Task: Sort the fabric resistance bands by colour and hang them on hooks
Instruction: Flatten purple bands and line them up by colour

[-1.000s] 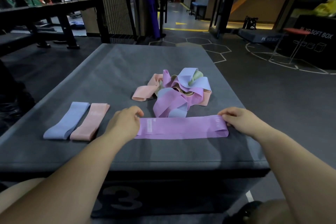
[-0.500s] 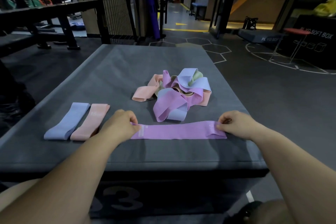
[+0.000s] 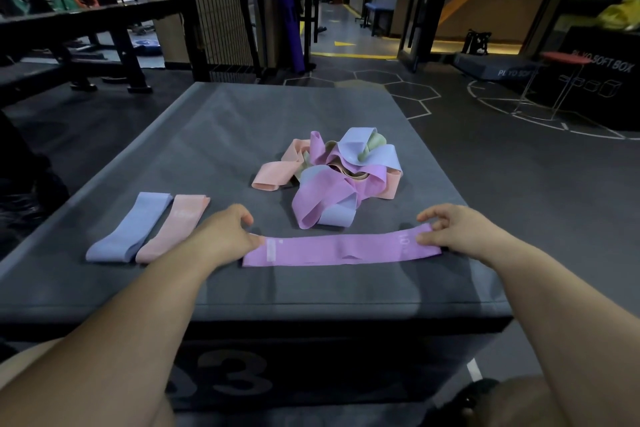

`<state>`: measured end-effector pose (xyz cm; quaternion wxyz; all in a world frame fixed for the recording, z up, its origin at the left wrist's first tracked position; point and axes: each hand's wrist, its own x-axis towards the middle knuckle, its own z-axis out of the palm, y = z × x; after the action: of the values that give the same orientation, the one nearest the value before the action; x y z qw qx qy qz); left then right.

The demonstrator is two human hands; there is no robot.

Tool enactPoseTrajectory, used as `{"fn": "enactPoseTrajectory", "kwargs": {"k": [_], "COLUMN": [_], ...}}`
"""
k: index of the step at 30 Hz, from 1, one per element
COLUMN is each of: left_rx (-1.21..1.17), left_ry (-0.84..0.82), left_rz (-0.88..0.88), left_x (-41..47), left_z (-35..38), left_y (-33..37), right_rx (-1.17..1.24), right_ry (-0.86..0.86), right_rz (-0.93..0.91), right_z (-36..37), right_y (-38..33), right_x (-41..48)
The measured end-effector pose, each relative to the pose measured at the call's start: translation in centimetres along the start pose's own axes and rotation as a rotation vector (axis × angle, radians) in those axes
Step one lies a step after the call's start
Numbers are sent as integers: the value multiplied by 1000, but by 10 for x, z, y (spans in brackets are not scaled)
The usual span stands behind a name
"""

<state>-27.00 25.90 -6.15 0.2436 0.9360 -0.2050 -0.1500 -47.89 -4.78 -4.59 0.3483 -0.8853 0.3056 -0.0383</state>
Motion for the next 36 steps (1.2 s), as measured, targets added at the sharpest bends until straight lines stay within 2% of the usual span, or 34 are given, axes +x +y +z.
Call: {"fn": "enactPoseTrajectory", "kwargs": {"k": [7,10,13,19,24,28,32,36], "left_rx": [46,-51,-260,-609,-733,-694,-404,-232], "left_ry": [-10,-12,-2,9,41,85,143,154], "left_rz": [-20,-17,-27,-83,2,50,87,86], "left_x": [-13,-13,-12,-17,-29,-33,-38,-47], "left_z": [-7,-7,-4,-2,-5,1,11,10], "left_y": [8,3,2,5,15,13,15,15], "right_rx": [75,49,-4,364,572,570,341,210], "right_ry": [-22,-19,16,46,30,98,139,168], "right_rz": [139,157,140,139,119,99,109,130], "right_z": [2,2,1,0,-5,-6,1,4], "right_y": [-1,-2,0,1,-3,3,7,8], "right_x": [-3,-4,-4,-9,-21,-24,-27,-27]}}
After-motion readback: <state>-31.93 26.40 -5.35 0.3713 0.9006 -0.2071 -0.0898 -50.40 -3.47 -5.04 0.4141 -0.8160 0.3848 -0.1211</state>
